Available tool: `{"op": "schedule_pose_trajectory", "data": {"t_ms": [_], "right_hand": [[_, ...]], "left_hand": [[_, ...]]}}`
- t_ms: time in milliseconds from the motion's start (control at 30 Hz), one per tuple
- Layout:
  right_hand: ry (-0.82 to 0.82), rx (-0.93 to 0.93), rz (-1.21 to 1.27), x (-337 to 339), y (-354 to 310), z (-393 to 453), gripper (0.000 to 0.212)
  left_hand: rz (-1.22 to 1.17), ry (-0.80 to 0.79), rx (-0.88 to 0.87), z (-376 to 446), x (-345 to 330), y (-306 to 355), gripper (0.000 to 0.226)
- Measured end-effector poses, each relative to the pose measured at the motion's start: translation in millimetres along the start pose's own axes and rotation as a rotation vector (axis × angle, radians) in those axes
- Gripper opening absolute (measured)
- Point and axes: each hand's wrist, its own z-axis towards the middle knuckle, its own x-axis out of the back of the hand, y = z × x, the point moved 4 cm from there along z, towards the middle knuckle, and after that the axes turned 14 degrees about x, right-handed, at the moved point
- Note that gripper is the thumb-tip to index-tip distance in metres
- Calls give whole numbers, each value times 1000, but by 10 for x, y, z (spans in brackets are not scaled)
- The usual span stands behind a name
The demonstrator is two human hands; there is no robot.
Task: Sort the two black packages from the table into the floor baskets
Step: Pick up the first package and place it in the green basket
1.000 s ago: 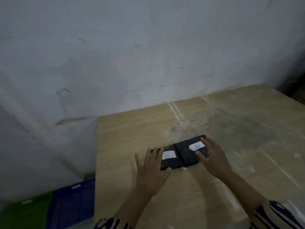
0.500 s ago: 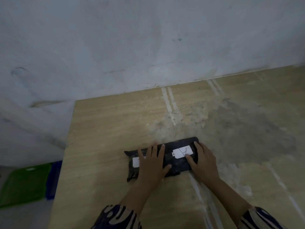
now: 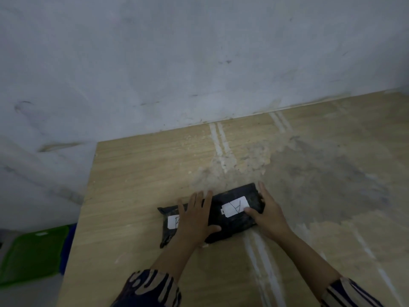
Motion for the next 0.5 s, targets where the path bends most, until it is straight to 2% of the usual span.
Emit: {"op": "schedule_pose_trajectory", "data": {"t_ms": [100, 233, 300, 400, 500], "right_hand": [[40, 89, 53, 132, -178, 52, 76], [-12, 252, 107, 320, -571, 197, 68], [-52, 363, 131, 368, -837, 288, 67], [-71, 515, 131, 381, -1248, 415, 65], [23, 600, 77, 370, -1572, 497, 59]], "left_hand": [[-143, 51, -42, -39, 197, 25, 92], [-392, 303, -108, -80, 685, -59, 60], [-561, 276, -145, -143, 901, -96, 41], [-778, 190, -144, -247, 1155, -174, 35], [-906, 303, -166, -383, 1375, -316, 27]]}}
